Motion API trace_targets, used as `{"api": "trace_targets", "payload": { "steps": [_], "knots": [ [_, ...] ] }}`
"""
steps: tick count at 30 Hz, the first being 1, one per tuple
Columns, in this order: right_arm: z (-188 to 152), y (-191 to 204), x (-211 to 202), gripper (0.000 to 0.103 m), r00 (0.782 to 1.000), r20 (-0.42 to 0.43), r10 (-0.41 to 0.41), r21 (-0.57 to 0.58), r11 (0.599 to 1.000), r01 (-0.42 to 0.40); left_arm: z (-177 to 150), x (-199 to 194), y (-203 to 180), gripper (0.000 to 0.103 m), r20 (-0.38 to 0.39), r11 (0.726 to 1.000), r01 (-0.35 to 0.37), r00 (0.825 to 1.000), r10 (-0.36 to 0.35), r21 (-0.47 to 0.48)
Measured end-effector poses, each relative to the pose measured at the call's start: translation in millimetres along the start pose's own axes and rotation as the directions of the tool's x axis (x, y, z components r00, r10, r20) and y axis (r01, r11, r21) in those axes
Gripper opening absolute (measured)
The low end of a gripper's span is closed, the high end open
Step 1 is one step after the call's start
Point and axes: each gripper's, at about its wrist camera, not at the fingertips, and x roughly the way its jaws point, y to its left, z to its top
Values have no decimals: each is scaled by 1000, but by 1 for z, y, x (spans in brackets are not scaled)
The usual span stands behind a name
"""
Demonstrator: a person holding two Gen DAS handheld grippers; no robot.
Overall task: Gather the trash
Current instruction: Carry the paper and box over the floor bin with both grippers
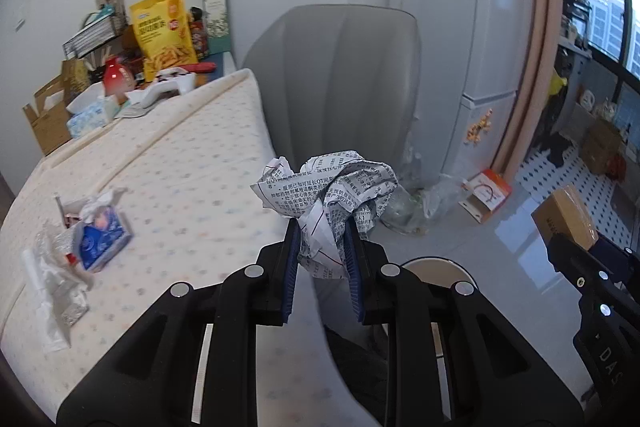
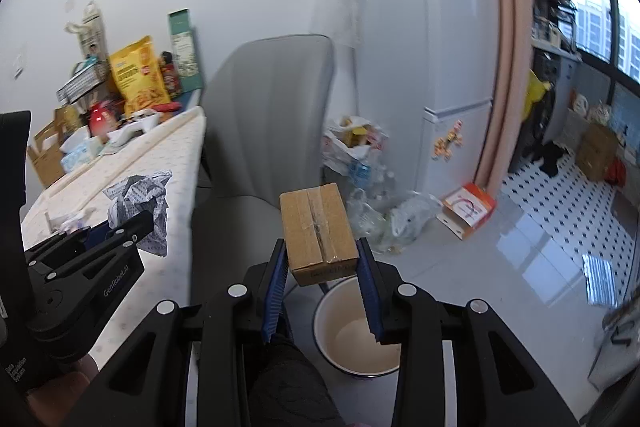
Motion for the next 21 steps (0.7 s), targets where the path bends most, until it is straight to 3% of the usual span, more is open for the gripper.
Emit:
{"api": "trace_targets", "payload": {
  "steps": [10, 20, 21],
  "knots": [
    [-2, -54, 40, 34, 997, -63, -54, 74, 996, 59, 4, 46, -57, 22, -74, 995, 45, 997, -39, 86],
    [-13, -77, 89, 36, 992, -121, -35, 113, 992, 48, 7, 80, -72, 22, -124, 994, 45, 992, -32, 104],
    [-13, -77, 92, 50, 992, -123, -33, 113, 993, 47, 7, 82, -72, 22, -128, 994, 44, 991, -30, 103]
  ]
}}
